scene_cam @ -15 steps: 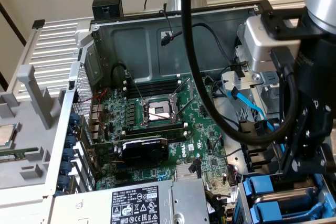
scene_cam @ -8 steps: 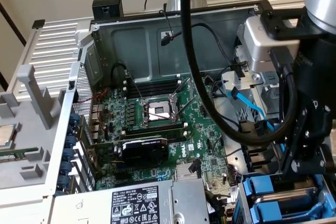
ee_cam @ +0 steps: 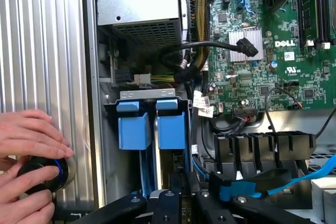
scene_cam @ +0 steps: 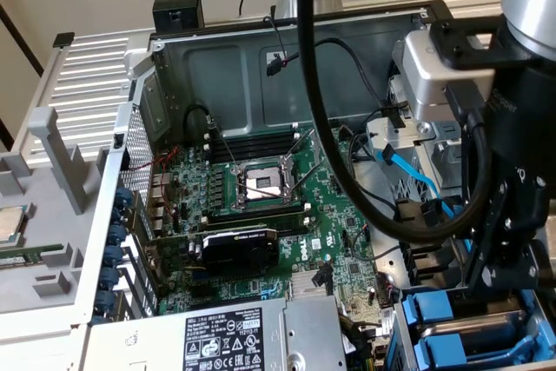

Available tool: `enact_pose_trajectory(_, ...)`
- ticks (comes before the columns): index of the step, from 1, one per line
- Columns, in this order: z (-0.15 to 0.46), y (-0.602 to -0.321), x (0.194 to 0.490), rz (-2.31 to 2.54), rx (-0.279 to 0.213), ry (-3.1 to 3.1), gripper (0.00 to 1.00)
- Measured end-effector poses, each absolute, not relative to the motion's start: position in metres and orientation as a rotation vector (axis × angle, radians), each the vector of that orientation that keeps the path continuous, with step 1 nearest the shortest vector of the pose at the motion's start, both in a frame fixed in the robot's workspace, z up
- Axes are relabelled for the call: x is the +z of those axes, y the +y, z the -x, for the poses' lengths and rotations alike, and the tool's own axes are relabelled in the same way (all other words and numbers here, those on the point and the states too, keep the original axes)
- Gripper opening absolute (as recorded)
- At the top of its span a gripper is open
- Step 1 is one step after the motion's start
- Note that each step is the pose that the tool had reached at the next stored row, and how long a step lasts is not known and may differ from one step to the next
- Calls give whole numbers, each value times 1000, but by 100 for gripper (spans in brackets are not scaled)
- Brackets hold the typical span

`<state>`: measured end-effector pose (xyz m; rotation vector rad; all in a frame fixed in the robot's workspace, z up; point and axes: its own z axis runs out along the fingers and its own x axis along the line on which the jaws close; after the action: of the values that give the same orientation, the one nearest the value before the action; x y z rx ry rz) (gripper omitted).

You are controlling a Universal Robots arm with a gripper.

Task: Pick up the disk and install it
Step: 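Insert the first disk wire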

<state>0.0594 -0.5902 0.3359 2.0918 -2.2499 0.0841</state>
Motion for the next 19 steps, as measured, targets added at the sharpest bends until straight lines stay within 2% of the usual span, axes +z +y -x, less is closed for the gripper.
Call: enact_pose_trajectory(19, -61, -590, 332, -2092, 84, -2250, 17)
